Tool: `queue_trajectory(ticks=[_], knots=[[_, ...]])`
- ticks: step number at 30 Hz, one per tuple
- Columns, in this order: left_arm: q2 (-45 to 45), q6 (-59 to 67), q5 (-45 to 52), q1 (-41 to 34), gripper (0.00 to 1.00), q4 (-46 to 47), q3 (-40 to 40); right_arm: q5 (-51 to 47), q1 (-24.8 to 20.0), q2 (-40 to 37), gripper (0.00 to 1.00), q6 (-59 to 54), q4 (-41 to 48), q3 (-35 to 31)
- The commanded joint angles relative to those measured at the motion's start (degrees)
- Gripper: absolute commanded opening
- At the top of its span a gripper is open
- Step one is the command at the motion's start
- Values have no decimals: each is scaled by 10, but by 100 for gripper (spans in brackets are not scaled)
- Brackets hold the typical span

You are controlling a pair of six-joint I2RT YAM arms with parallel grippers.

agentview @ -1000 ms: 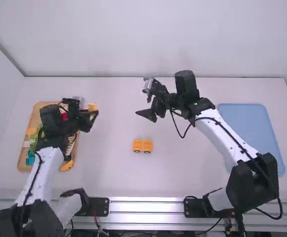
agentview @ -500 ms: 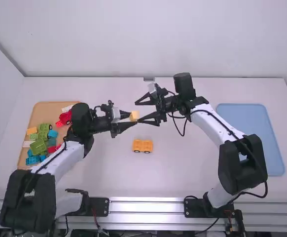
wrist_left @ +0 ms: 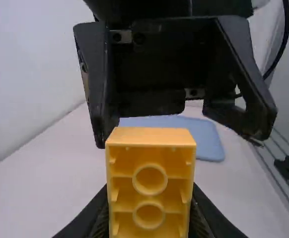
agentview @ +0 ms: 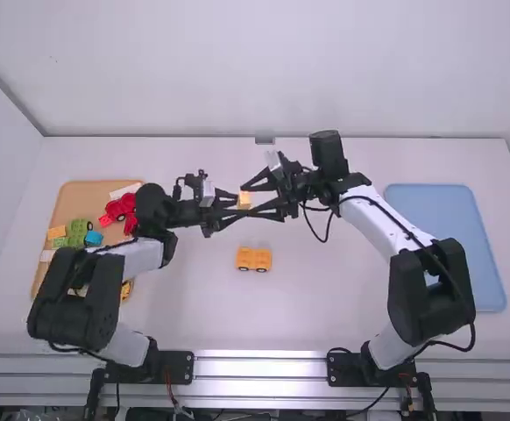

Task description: Assemble lego blocks to make yellow taxi

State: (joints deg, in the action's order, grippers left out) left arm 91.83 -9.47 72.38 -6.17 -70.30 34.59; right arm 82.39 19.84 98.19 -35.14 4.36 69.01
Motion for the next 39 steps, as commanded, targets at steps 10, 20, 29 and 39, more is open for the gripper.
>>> queue_trajectory(ticks=[10,20,29,39], knots=[[0,-44,3,-6,5,-33,15,-38,1,1,62,41,-42,-4],[0,-42,3,-6,5,-33,14,-55,17,1,53,54,-54,-4],[0,-42,3,-6,6,-33,13,-53,15,1,34,53,-55,-4],[0,-40,2,-6,86,-33,9,-65,15,1,24,54,-57,-4]])
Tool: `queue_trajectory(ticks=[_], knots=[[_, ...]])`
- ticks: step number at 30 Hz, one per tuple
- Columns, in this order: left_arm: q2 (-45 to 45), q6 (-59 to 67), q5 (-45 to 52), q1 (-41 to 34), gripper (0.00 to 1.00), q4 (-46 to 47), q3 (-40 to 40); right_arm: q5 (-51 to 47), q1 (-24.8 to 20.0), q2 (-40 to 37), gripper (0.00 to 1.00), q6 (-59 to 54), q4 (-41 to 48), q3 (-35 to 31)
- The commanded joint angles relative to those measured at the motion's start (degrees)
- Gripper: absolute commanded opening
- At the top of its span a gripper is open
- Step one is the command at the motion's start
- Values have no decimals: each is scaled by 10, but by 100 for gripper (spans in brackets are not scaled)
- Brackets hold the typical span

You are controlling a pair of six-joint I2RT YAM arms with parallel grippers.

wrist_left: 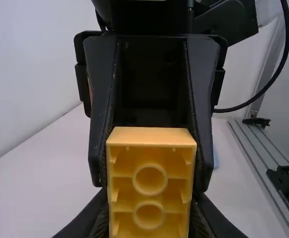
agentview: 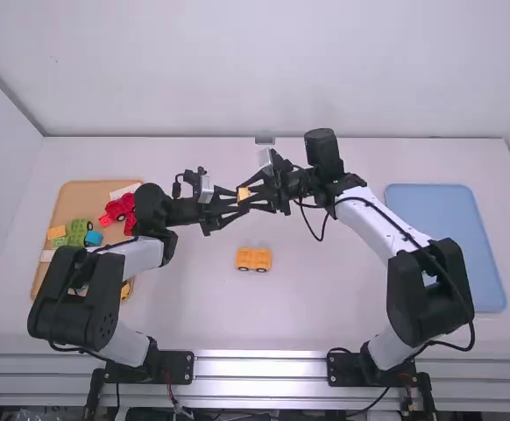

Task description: Assemble lego blocks to make yellow taxi

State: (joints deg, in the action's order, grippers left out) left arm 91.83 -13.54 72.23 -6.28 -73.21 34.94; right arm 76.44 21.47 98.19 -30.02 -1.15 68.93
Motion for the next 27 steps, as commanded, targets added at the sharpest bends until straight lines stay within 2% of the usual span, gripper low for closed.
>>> queue_trajectory(ticks=[1,2,4,5,6,9,10,12,15,18,23,25,27], knots=[[0,0,4,-5,91,-3,5,-13,-1,0,24,3,-2,-3],[0,-2,4,-5,99,-3,5,-27,-1,0,24,3,-2,-2],[0,1,2,-5,99,19,5,-150,0,-5,19,47,-2,4],[0,3,2,-5,99,29,5,-181,0,-8,18,61,-1,5],[0,25,2,-2,99,64,5,-252,0,-16,16,88,2,6],[0,115,-18,10,99,180,5,-371,-1,-41,14,97,43,5],[0,157,-66,15,99,241,6,-422,-5,-54,13,96,76,5],[0,180,-143,17,99,301,8,-475,-11,-66,14,97,115,5],[0,184,-361,17,99,426,30,-589,-16,-77,14,87,216,5],[0,209,-481,17,99,526,64,-687,-7,-73,15,38,330,4],[0,272,-489,17,99,670,132,-718,17,-11,19,-87,434,4],[0,273,-489,17,99,702,148,-718,32,13,17,-107,450,4],[0,270,-490,18,99,741,172,-720,52,51,10,-141,464,4]])
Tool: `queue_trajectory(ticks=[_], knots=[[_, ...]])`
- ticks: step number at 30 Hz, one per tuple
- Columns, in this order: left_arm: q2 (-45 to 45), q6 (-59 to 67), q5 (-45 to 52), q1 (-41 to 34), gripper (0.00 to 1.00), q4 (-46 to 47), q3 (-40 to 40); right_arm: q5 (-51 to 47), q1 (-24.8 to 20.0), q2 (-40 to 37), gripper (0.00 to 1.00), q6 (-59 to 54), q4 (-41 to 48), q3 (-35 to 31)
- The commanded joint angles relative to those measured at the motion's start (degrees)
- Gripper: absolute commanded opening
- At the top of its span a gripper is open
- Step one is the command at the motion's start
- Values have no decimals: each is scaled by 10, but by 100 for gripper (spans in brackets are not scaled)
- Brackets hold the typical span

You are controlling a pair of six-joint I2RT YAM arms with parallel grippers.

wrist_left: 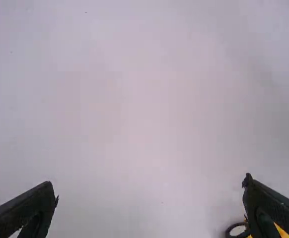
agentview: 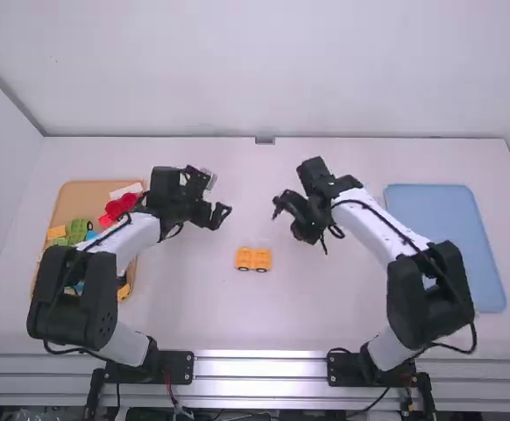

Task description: Assemble lego blocks to make yellow taxi

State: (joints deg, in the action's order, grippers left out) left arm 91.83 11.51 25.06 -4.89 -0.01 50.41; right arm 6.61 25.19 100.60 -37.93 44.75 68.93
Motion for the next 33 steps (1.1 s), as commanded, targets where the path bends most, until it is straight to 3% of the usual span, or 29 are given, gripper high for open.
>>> queue_trajectory(ticks=[1,5,11,17,18,19,20,21,22,29,33], knots=[[0,17,-19,4,99,22,27,-33,24,52,4,-87,5,5],[0,17,-22,4,99,34,41,-74,47,108,0,-108,-9,5],[0,63,-22,4,99,41,42,-96,83,138,4,-108,-30,4],[0,63,-22,4,99,43,42,-91,88,154,8,-116,-36,4],[0,63,-22,4,99,43,42,-92,87,153,14,-116,-35,5],[0,63,-22,4,99,43,42,-92,85,153,26,-116,-35,7],[0,63,-22,4,99,43,42,-90,85,151,64,-115,-35,10],[0,63,-22,4,99,42,42,-88,85,151,76,-113,-35,12],[0,63,-22,4,99,40,42,-81,85,142,99,-115,-26,17],[-1,93,-35,4,99,63,42,-23,77,56,99,-136,-3,30],[-1,254,87,4,99,90,42,52,41,-10,99,-136,-23,1]])
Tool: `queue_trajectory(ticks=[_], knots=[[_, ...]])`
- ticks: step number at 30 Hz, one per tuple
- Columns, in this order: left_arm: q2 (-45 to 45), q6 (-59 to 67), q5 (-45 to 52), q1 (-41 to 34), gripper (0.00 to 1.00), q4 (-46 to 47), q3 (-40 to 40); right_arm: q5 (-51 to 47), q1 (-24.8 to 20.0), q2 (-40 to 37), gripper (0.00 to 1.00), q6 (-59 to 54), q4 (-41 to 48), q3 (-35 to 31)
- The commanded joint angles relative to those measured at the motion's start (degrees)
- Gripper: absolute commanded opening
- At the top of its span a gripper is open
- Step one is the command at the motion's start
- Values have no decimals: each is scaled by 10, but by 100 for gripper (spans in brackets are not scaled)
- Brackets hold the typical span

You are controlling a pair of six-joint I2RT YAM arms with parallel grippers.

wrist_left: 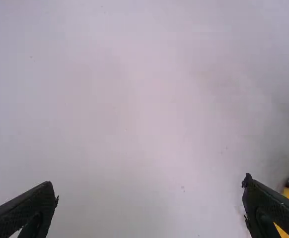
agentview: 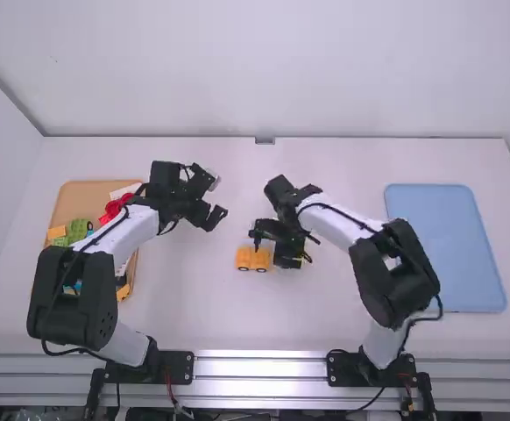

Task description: Assemble lego blocks to make yellow taxi

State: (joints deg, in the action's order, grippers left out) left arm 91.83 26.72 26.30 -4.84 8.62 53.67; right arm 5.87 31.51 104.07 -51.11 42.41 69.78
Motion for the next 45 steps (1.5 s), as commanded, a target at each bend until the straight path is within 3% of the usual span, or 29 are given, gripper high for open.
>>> queue_trajectory(ticks=[1,4,10,16,25,29,32,37,40,45], knots=[[0,187,142,3,99,24,9,111,-49,-75,98,-11,-37,-38],[1,317,253,3,99,61,3,215,-105,-106,99,26,-150,-114],[19,532,355,-12,99,95,-51,293,-168,-113,99,122,-321,-219],[55,552,404,-12,99,40,-90,315,-187,-111,99,118,-413,-296],[94,507,448,-12,99,-10,-90,396,-232,-111,100,111,-700,-483],[94,507,451,-12,99,1,-83,396,-236,-105,89,118,-783,-535],[94,507,462,-12,99,4,-83,395,-236,-80,89,104,-804,-539],[94,507,480,-12,99,10,-83,440,-246,36,87,101,-852,-489],[94,507,480,-12,99,12,-83,502,-262,80,78,70,-854,-461],[94,507,467,-12,99,14,-83,510,-269,118,67,73,-853,-440]])
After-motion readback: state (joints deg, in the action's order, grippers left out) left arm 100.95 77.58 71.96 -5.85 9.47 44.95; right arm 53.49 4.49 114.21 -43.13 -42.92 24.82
